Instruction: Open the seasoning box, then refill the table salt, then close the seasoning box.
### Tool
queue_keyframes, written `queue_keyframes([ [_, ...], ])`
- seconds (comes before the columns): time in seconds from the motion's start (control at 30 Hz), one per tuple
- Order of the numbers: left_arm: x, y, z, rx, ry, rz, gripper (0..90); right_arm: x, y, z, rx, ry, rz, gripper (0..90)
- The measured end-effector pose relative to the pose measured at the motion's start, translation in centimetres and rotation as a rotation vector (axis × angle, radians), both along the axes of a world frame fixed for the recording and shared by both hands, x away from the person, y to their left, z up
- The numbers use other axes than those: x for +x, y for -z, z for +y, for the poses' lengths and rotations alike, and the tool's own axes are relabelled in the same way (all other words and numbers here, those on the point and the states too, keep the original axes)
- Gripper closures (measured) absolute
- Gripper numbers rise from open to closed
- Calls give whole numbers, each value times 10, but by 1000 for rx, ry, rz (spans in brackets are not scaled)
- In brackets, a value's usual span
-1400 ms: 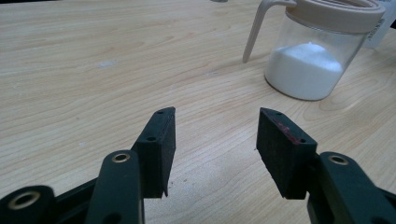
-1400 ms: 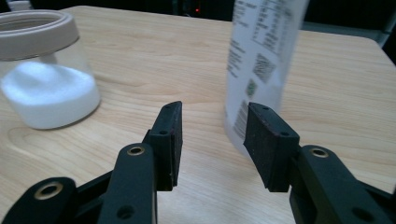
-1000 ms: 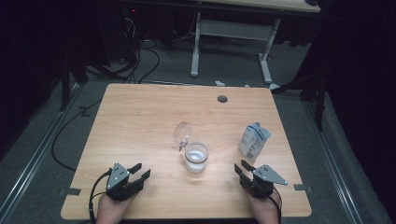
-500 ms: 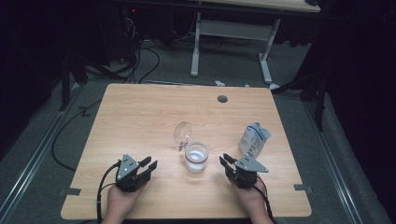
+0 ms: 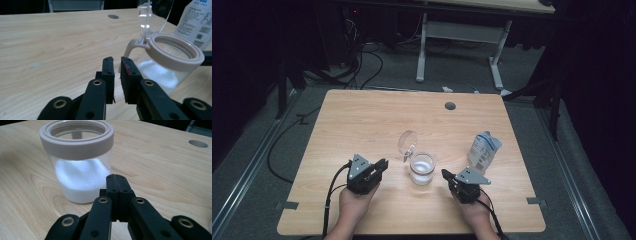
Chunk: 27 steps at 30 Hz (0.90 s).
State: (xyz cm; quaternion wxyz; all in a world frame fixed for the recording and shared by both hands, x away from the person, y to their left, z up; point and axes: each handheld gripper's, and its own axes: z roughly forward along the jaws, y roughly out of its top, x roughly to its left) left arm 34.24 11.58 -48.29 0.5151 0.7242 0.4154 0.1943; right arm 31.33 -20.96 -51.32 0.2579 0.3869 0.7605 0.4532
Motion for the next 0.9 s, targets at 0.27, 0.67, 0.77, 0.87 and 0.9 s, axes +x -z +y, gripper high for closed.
queue_keyframes([
  [0.27,15,-11,-15,-25,1,-1,886,-1,0,0,4,1,-1,898],
  [0.67,22,-28,-27,-62,12,-23,894,-2,5,6,-14,-22,3,898],
  [0.77,21,-29,-29,-63,17,-28,894,-2,5,6,-10,-21,4,899],
  [0.87,19,-30,-32,-61,28,-33,894,-2,4,6,-10,-26,1,899],
  [0.9,16,-29,-35,-60,38,-36,894,-2,4,7,-9,-26,0,899],
])
